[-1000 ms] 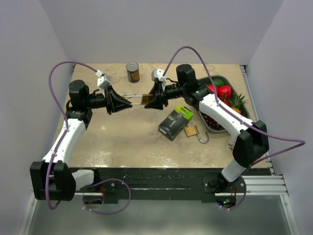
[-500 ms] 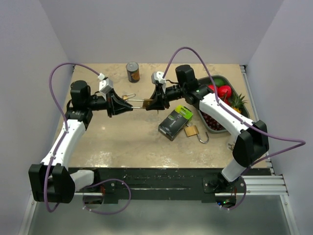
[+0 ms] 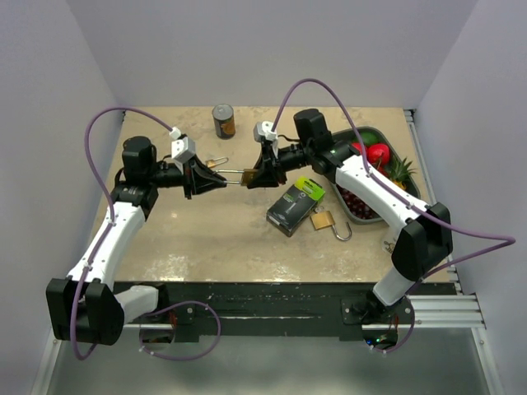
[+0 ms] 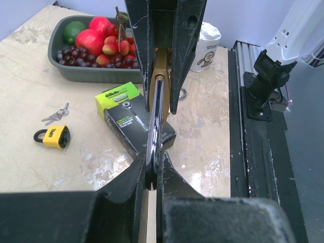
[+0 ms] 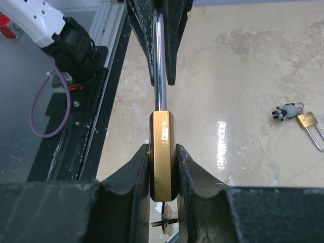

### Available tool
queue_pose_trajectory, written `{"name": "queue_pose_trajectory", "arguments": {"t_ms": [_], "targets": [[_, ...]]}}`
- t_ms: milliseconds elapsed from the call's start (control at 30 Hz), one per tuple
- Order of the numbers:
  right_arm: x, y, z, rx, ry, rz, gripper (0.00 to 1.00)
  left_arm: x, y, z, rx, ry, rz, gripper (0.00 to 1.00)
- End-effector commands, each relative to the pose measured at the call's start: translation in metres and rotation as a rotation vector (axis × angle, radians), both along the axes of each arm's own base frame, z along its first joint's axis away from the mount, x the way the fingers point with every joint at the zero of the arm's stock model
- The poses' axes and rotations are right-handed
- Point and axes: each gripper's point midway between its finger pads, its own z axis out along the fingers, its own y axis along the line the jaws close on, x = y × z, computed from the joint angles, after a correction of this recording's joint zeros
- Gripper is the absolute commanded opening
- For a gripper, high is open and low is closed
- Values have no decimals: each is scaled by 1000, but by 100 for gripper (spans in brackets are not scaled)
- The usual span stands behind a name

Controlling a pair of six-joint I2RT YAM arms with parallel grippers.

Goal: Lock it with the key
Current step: Lock the lock.

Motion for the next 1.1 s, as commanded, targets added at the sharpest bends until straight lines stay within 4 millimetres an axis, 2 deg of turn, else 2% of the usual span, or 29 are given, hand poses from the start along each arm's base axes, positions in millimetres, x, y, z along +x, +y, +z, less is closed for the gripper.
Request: {"name": "queue_pose_trajectory", "arguments": {"t_ms": [0, 233, 433, 700, 1067], "targets": [[-38, 44, 54, 167, -83, 151, 0, -3, -24, 13, -16, -133, -74, 0], [-42, 62, 75, 250, -141, 179, 0, -10, -35, -6, -11, -84, -123, 0], [-55, 82, 75, 272, -151, 240, 0, -13, -47, -11, -19, -83, -161, 0], [-62, 89, 80, 302, -171, 279, 0, -19, -57, -16, -35, -67, -201, 0], [-86, 91, 90, 355, -188, 386, 0, -21, -65, -15, -51, -99, -252, 0]]}}
